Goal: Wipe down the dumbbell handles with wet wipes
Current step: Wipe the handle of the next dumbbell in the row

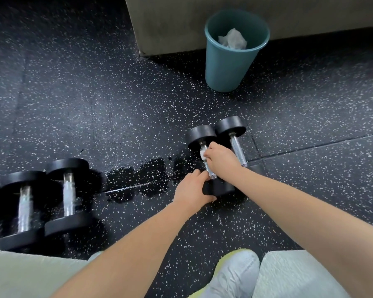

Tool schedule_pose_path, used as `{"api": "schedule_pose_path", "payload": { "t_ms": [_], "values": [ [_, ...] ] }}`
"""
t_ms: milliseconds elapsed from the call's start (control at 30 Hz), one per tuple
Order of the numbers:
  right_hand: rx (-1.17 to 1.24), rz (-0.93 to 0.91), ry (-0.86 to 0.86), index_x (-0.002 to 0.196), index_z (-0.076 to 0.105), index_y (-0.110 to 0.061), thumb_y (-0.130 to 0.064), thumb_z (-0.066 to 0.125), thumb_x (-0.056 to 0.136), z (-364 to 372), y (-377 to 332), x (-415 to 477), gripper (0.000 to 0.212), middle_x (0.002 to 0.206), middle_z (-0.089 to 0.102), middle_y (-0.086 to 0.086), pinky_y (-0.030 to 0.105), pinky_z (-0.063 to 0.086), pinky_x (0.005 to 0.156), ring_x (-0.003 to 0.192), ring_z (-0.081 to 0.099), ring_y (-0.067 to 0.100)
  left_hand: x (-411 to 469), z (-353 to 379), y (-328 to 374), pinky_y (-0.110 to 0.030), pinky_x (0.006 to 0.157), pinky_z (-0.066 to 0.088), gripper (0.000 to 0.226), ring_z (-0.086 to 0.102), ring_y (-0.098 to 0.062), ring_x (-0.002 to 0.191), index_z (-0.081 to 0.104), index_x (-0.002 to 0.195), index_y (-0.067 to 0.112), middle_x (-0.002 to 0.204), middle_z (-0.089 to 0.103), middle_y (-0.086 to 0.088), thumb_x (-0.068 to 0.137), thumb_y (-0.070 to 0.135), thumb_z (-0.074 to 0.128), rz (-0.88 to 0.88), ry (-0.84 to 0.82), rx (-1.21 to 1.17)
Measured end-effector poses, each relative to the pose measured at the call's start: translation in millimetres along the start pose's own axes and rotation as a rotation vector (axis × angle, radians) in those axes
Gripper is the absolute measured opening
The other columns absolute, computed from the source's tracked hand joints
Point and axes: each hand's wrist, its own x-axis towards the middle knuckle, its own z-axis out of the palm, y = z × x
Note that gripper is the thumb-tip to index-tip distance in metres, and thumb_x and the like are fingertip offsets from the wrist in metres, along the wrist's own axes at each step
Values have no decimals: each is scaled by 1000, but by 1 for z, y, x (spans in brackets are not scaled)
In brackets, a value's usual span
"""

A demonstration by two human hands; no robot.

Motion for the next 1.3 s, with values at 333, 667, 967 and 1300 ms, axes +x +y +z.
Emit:
{"api": "schedule_pose_path", "payload": {
  "t_ms": [333, 667, 967, 1300],
  "values": [
    [216, 133, 96, 104, 78, -12, -18, 61, 97, -8, -4, 17, 19, 106, 57, 2, 38, 53, 81, 88, 62, 23, -5, 0, -2, -35, 77, 42, 59, 52, -18, 106, 56, 124, 29, 110, 49, 9, 76, 48, 85, -13, 10, -23],
    [267, 141, -196, 89, 78, -27, -24, 74, 88, -19, 1, -17, 5, 98, 69, -9, 33, 54, 79, 88, 65, 14, -5, -4, -16, -38, 79, 47, 58, 53, -16, 103, 56, 117, 31, 108, 52, 10, 73, 49, 88, -39, -25, -47],
    [280, 243, 91, 96, 80, -17, -14, 61, 95, -16, -28, 21, 19, 109, 66, 4, 37, 53, 79, 95, 66, 25, -11, -3, -14, -36, 81, 44, 63, 57, -18, 113, 55, 131, 27, 120, 56, 7, 79, 47, 85, -32, -2, -18],
    [62, 82, -285, 89, 80, -24, -11, 64, 89, -19, -12, -15, 21, 103, 67, -5, 28, 44, 72, 94, 67, 21, -9, 1, -15, -35, 77, 42, 62, 55, -17, 107, 57, 127, 29, 111, 54, 9, 77, 51, 85, -22, 9, -28]
  ]
}}
